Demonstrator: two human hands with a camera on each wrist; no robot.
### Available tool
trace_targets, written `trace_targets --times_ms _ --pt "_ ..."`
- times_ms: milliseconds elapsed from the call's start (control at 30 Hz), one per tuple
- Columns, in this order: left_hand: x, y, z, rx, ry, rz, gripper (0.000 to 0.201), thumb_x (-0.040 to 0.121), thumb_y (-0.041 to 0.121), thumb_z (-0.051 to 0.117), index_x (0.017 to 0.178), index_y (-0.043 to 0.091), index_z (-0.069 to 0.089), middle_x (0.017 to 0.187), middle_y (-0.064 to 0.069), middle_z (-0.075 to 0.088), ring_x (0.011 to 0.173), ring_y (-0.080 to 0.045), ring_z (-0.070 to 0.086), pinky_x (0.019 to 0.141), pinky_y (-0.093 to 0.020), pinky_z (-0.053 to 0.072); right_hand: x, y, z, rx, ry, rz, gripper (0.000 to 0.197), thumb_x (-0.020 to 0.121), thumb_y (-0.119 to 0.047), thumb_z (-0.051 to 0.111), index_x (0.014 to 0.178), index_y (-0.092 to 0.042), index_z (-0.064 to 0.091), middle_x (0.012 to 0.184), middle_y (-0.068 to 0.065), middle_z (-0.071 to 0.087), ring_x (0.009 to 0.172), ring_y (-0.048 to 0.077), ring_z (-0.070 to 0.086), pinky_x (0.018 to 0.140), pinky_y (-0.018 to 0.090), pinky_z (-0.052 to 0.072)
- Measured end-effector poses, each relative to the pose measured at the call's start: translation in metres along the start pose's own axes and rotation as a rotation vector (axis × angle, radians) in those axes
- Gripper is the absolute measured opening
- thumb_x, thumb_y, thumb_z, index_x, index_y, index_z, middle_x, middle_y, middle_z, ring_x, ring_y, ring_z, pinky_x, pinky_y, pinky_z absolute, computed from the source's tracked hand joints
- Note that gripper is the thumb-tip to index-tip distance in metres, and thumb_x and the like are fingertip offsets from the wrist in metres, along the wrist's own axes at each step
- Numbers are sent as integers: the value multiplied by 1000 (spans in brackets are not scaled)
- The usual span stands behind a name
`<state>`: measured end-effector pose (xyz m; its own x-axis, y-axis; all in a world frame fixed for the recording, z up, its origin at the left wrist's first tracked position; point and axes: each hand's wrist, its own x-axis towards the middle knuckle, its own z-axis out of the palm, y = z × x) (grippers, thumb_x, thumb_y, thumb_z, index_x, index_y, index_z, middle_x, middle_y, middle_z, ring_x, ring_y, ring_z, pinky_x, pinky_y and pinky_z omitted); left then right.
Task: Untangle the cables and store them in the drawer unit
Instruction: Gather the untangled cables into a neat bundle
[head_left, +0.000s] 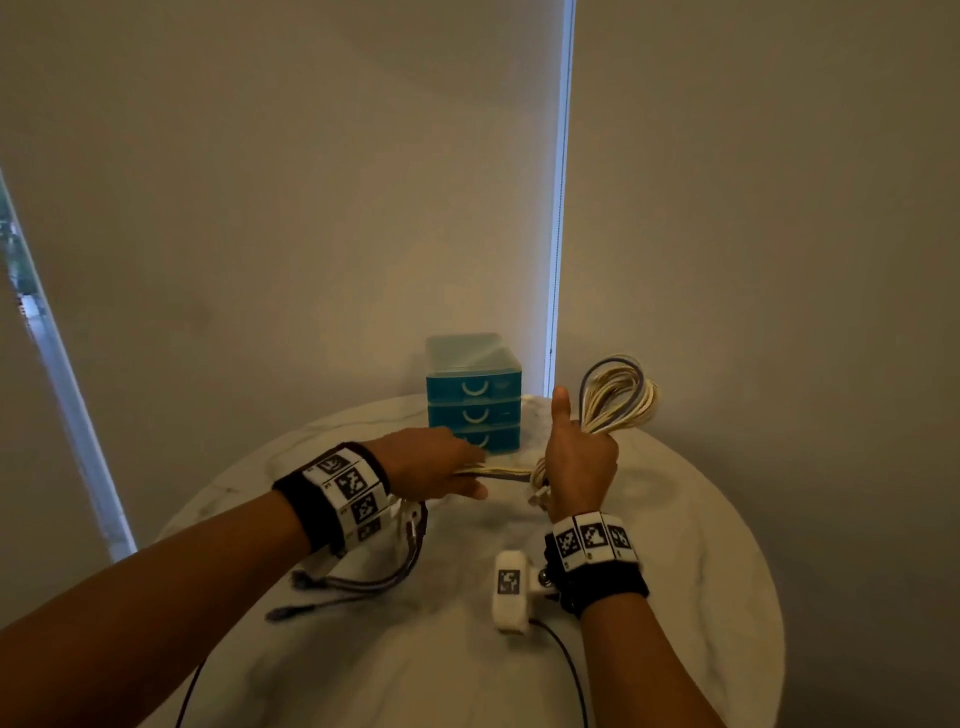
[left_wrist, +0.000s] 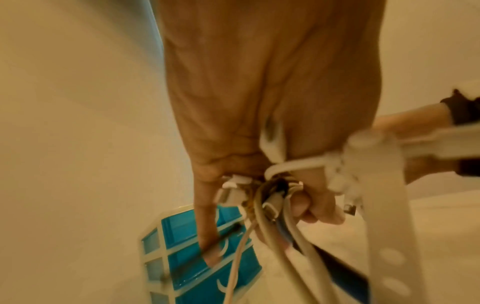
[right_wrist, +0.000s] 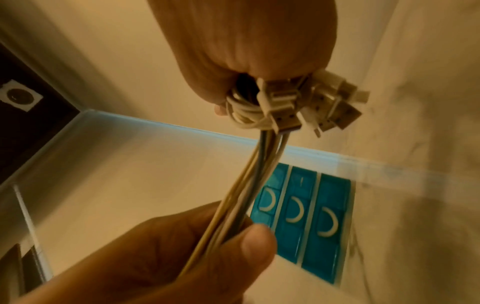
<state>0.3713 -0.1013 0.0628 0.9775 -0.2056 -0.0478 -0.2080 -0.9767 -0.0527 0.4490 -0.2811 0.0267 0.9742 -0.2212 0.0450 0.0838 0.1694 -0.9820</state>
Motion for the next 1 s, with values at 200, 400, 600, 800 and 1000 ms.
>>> trace_targets --times_ms 200,400,600,800,1000 --pt "-8 3 -14 294 177 168 34 107 54 51 123 27 62 120 3 70 105 -21 68 87 -38 58 -4 0 -2 -464 -164 -232 98 72 -103 39 77 -10 69 76 11 71 71 25 66 59 32 40" --pt "-24 -1 -30 383 434 495 27 98 42 69 122 30 67 117 10 72 97 -15 66 67 -24 42 -11 22 15 -969 -772 -569 86 107 -61 37 165 -29 -18 128 23 67 107 38 68 91 42 50" --pt "-27 -11 -52 -116 -21 222 31 87 50 81 112 32 79 110 13 70 93 -1 59 78 -16 46 -56 15 37 -24 -1044 370 107 82 -94 2 108 -19 74 58 1 65 48 12 60 48 19 51" --pt "-30 -24 -70 -383 -263 16 31 83 45 87 102 21 82 95 -10 79 80 -19 70 83 -47 64 -63 20 30 -207 -1359 573 85 62 -100 65 80 -17 58 72 1 44 52 9 40 46 21 38" --pt "-25 -23 -79 -284 -462 -29 34 88 22 86 121 17 78 112 -4 80 92 -13 72 94 -38 61 -64 12 19 -582 -1339 278 21 81 -31 77 68 -18 66 68 3 62 57 15 56 60 26 46"
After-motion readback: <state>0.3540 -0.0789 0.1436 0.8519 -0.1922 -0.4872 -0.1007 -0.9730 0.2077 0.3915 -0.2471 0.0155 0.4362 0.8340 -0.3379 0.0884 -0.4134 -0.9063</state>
